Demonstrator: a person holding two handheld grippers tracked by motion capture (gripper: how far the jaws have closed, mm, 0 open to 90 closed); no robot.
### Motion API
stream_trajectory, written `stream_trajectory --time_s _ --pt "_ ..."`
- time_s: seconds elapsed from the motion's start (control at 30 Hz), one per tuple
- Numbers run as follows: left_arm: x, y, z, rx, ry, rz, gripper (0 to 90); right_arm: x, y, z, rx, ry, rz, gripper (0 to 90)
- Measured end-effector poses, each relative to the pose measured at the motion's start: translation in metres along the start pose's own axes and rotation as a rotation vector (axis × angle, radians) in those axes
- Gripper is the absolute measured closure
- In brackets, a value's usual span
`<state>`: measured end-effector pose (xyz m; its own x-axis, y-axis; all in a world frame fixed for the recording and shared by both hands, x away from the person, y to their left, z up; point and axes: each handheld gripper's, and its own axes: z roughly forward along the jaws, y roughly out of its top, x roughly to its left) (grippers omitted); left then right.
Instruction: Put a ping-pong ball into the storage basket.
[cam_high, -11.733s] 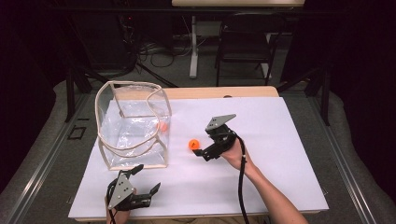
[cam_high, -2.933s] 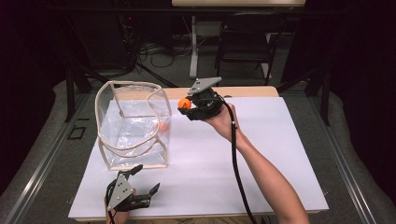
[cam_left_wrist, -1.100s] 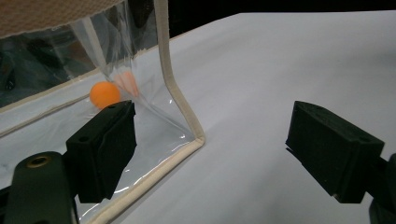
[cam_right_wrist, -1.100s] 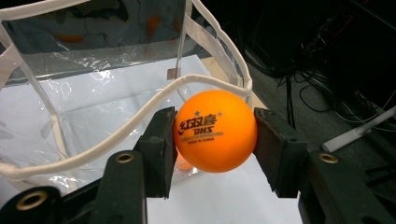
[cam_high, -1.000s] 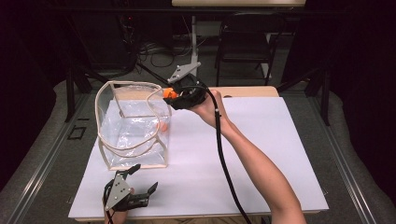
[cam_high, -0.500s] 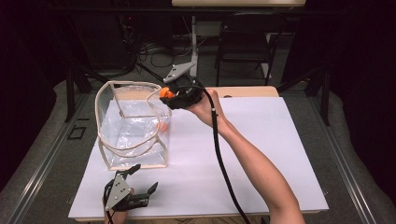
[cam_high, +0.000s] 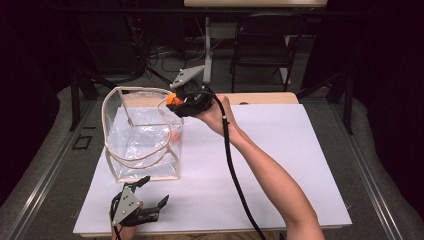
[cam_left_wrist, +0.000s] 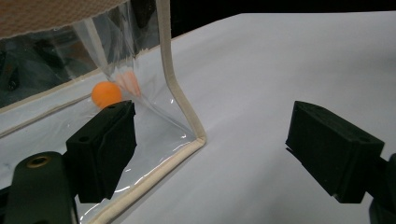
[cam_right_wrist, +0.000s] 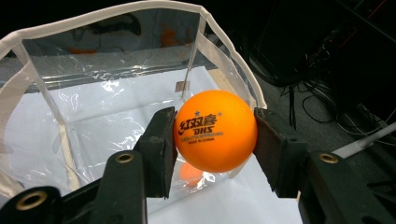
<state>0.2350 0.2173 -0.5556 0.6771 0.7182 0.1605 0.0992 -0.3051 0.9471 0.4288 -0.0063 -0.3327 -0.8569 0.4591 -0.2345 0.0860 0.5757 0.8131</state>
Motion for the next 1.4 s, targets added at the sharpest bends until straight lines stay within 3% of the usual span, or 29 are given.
stream_trajectory --time_s 1.4 --pt "0.0 0.0 -0.001 0.0 0.002 0.0 15.7 0.026 0.019 0.013 -0.034 0.045 -0.042 51.0"
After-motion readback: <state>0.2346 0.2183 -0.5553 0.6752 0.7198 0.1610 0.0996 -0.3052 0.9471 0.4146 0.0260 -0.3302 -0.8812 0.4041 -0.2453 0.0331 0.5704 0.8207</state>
